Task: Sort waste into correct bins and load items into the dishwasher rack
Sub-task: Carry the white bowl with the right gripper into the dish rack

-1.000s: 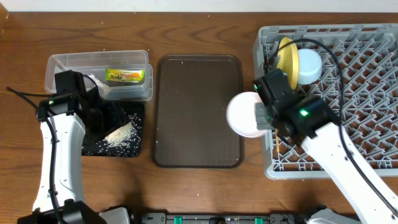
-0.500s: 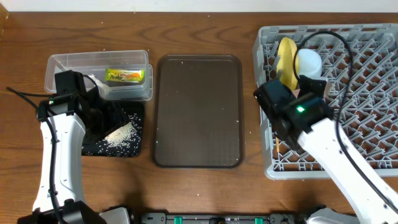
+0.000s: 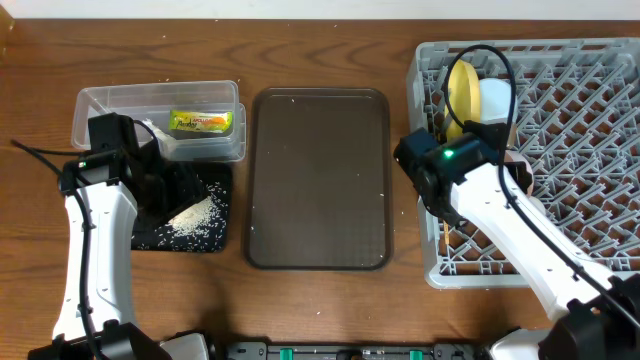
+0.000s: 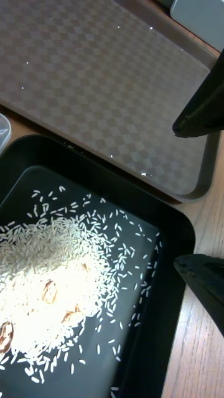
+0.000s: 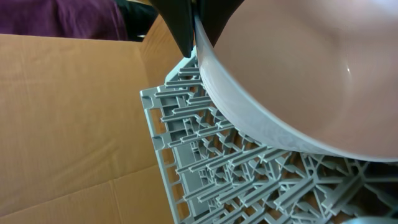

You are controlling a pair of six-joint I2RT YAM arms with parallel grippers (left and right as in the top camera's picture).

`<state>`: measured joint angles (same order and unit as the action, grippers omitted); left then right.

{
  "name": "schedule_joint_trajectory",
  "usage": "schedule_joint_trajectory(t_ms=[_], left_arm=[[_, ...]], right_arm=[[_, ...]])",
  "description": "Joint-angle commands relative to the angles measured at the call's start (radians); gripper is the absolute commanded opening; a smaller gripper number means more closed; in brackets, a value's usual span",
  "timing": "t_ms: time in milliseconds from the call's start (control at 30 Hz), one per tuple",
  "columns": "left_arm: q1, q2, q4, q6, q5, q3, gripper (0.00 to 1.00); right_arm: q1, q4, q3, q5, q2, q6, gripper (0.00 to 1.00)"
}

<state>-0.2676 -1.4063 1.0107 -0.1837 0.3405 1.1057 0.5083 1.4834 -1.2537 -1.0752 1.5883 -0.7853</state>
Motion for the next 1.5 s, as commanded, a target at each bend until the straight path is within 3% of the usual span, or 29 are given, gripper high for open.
schedule_joint_trajectory(t_ms=[0,800,1100,1467], left_arm=[[-0.004,0.002,0.002,0.002,-0.002,0.004,0.63],[-0.004,0.002,0.002,0.002,-0.002,0.004,0.63],[-0.004,0.002,0.002,0.002,-0.002,0.004,0.63],[-0.004,0.002,0.003,0.002,-0.002,0.004,0.64]], right_arm=[[-0.013,0.006,0.002,-0.050,0.027,-0.029,0.01],[-0.010,-0.056,0.062,0.058,0.105,-0.030,0.01],[-0.011,0.083,0.062,-0.095,0.105,-0.146,0.01],[-0.010,0.082,0.062,-0.133,0.105,-0.146,0.01]])
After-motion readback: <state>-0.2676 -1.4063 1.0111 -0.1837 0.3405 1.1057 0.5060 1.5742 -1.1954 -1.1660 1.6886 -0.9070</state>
